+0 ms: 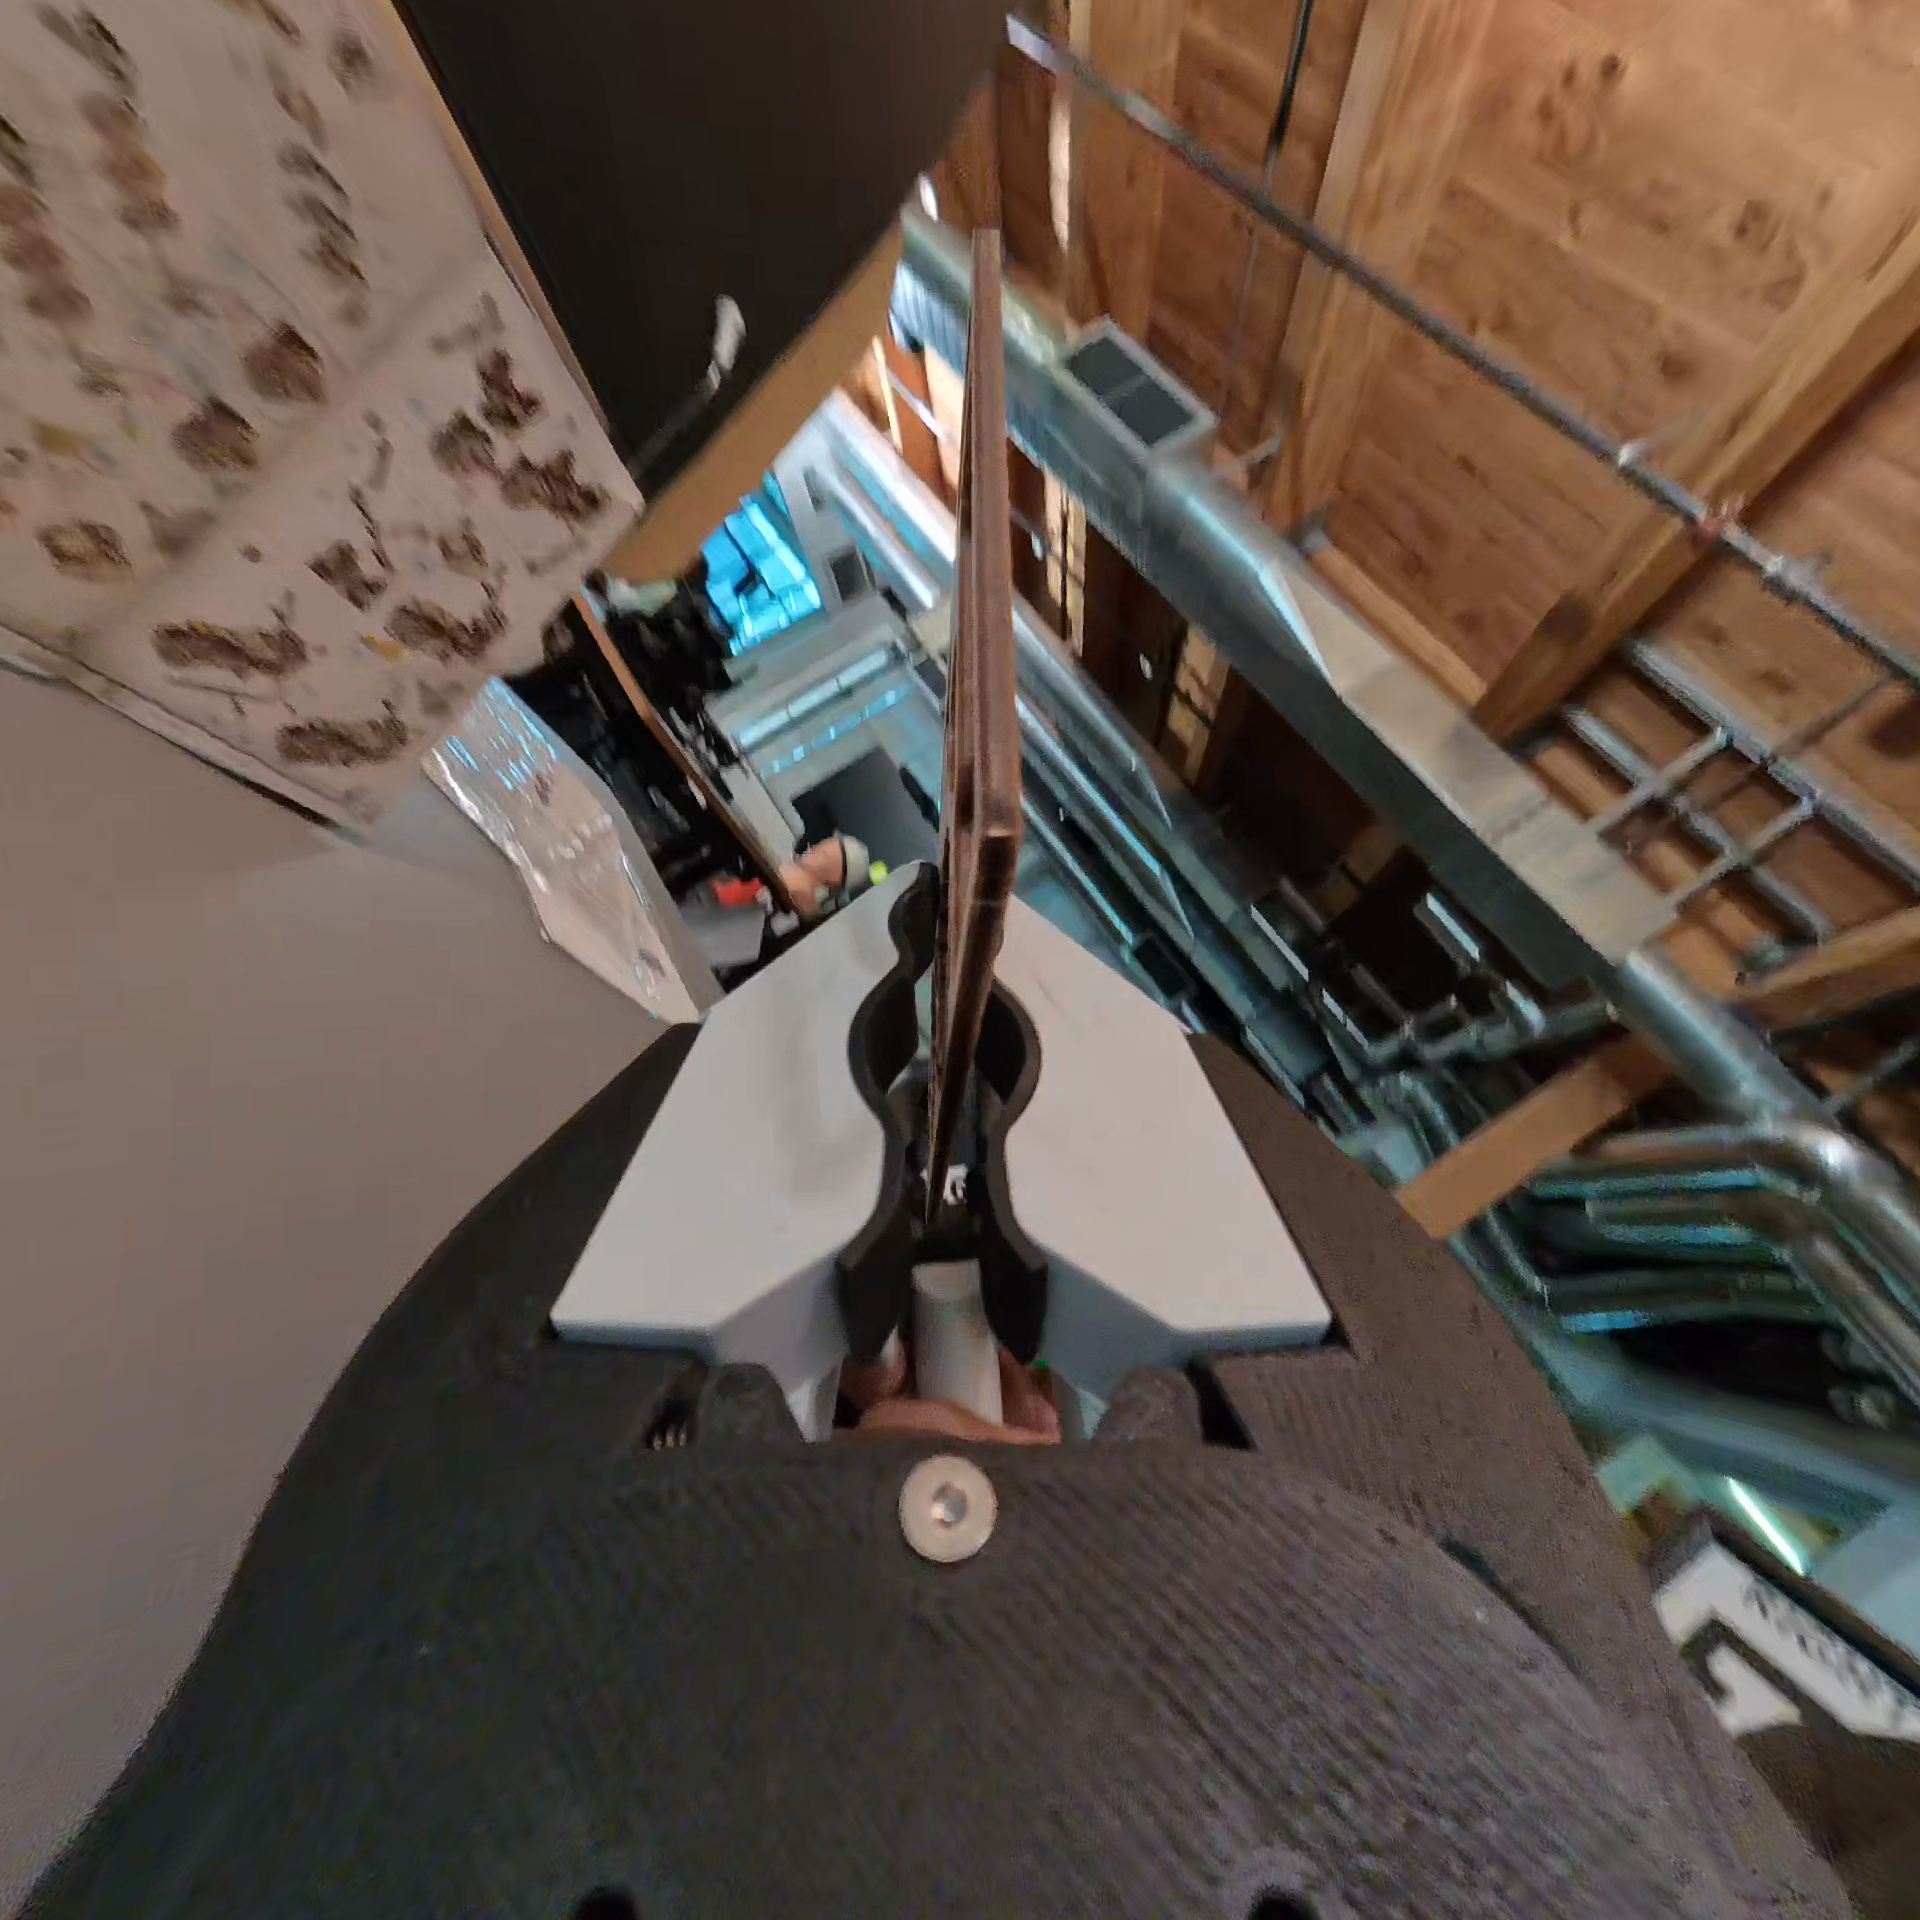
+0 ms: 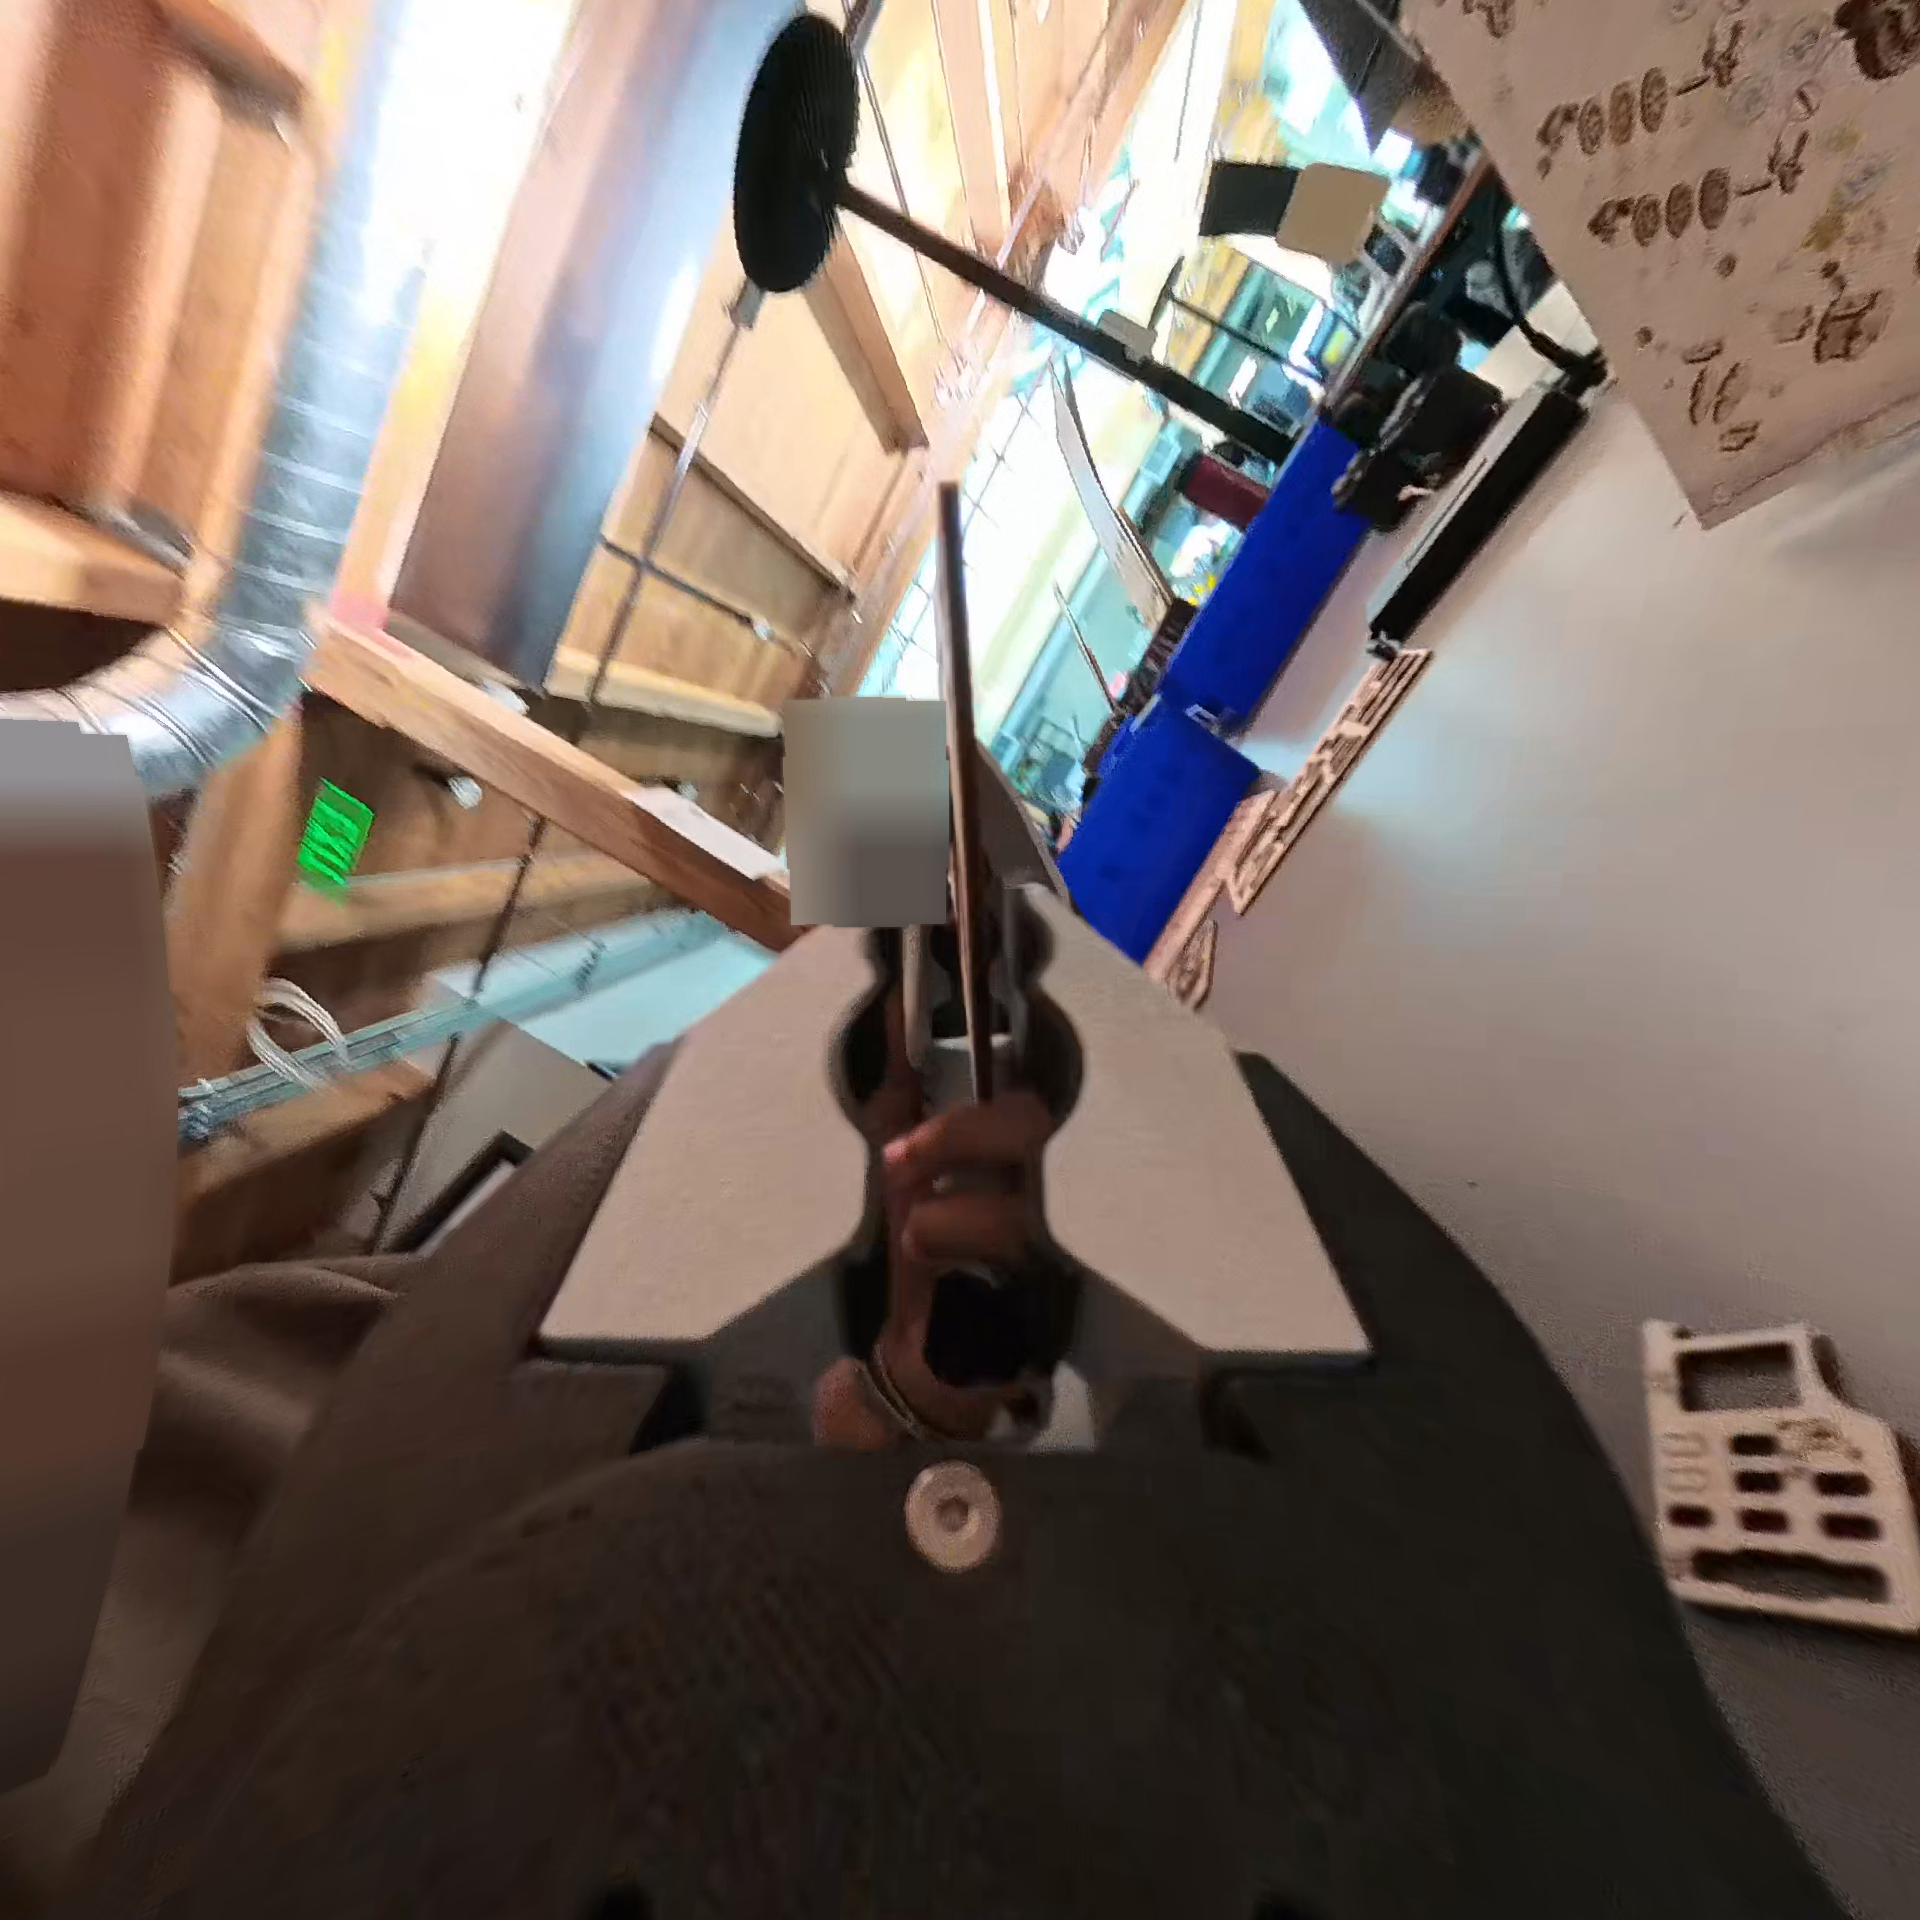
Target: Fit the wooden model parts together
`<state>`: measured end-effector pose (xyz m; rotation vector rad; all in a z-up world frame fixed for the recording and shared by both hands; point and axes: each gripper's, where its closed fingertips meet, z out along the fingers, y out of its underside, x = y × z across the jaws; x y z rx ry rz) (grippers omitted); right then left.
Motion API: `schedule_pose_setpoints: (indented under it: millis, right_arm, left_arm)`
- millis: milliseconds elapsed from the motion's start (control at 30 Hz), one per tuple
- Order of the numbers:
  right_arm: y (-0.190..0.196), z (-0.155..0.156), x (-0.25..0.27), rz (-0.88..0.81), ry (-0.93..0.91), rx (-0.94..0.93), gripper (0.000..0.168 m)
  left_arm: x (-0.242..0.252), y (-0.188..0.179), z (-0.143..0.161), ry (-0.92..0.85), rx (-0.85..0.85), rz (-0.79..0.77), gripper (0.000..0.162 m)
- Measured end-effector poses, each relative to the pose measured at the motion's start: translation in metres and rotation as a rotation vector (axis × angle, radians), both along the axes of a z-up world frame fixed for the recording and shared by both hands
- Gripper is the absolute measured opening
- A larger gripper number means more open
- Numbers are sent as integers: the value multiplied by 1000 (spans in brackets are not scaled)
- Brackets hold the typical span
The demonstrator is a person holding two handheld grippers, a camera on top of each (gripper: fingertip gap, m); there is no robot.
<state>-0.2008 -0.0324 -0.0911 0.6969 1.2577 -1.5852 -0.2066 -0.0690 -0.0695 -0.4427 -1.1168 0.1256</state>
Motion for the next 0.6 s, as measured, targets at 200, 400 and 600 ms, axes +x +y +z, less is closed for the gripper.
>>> schedule_pose_setpoints:
  millis: [200,400,600]
  right_arm:
    - [20,-1,-21,-52,99,71,0]
    - [41,3,-33,170,398,395,0]
    - [32,16,-10,382,584,412,0]
  left_arm:
    - [9,-16,-5,-19,-163,-18,82]
    - [19,-59,4,-61,-430,-117,87]
    - [17,-40,-9,-87,-614,-108,85]
